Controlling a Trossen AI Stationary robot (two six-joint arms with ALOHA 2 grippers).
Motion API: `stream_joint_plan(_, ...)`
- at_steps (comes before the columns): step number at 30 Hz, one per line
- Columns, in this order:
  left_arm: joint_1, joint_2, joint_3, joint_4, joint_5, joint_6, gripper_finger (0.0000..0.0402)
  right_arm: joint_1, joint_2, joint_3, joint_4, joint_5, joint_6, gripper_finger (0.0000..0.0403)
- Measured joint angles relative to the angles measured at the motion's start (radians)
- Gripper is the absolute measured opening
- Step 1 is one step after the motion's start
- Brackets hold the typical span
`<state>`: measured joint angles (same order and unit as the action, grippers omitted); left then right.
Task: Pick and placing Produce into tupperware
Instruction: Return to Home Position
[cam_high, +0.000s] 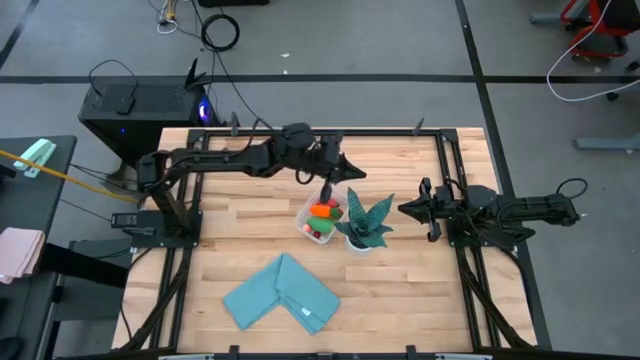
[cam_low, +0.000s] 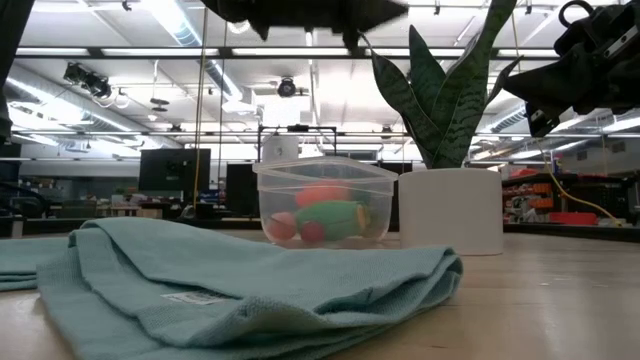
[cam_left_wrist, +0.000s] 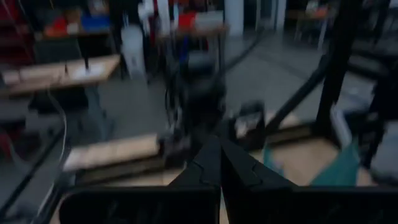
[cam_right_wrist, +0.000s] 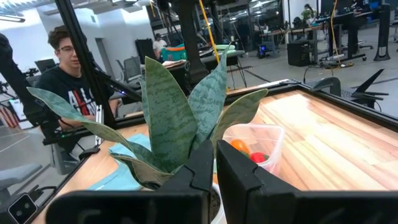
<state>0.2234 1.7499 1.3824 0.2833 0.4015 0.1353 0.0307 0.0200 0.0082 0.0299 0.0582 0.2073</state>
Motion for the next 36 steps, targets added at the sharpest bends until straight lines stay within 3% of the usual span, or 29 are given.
stream_joint_plan(3, -0.03, -0.01, 0.0, 0.098, -0.03, -0.027, 0.0002, 0.0, 0.004, 0.0, -0.001, 0.0, 0.0, 0.0025)
stream_joint_plan(11, -0.147, -0.008, -0.004, 0.254, -0.289, 0.004, 0.0001, 0.0, 0.007, 0.0, 0.0, 0.0, 0.0, 0.0025)
stream_joint_plan(17, -0.206, -0.009, -0.101, 0.533, -0.298, -0.042, 0.0001, 0.0, 0.007, 0.0, 0.0, 0.0, 0.0, 0.0025)
stream_joint_plan(20, -0.2, -0.025, -0.173, 0.6, -0.302, -0.046, 0.0001, 0.0, 0.007, 0.0, 0.001, 0.0, 0.0, 0.0025)
stream_joint_plan(26, -0.177, -0.071, -0.361, 0.918, -0.301, -0.092, 0.0001, 0.0, 0.007, 0.0, 0.0, 0.0, 0.0, 0.0025)
stream_joint_plan(36, -0.16, -0.235, -0.623, 1.012, -0.334, -0.078, 0.0001, 0.0, 0.007, 0.0, 0.0, 0.0, 0.0, 0.0025)
